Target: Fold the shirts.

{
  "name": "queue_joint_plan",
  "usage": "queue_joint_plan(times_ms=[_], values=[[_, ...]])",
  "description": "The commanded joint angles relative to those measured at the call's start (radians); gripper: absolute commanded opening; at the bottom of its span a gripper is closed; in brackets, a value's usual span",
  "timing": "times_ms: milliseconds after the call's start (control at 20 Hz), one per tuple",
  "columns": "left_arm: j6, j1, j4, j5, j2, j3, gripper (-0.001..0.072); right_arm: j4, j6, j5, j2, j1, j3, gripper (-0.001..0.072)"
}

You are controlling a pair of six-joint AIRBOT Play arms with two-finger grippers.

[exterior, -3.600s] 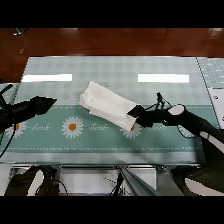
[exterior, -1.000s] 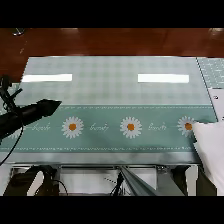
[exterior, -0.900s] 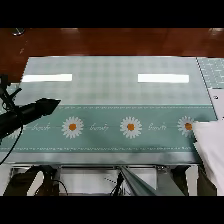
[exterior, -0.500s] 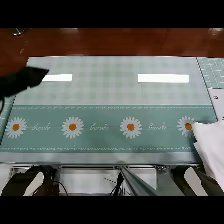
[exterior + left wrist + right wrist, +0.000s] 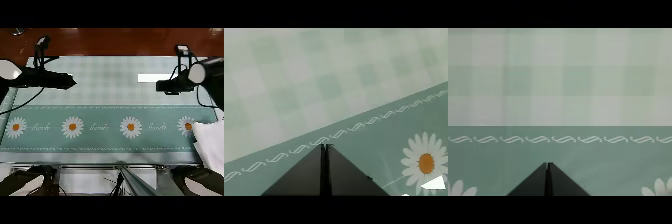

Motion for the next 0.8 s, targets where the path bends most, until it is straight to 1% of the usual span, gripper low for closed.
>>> queue_joint_plan(times_ms=[0, 100, 750], values=[[-0.019, 0.016, 0.106, -0.003, -0.042, -0.001, 0.0027, -0.129, 0.071, -0.014, -0.069, 0.032, -0.017, 0.0018], [-0.012, 0.028, 0.105, 0.0, -0.042, -0.001, 0.0027, -0.134, 0.071, 0.008, -0.063, 0.032, -0.017, 0.0018], [-0.012, 0.027, 0.105, 0.002, -0.048, -0.001, 0.0027, -0.135, 0.071, 0.004, -0.063, 0.032, -0.017, 0.0018]])
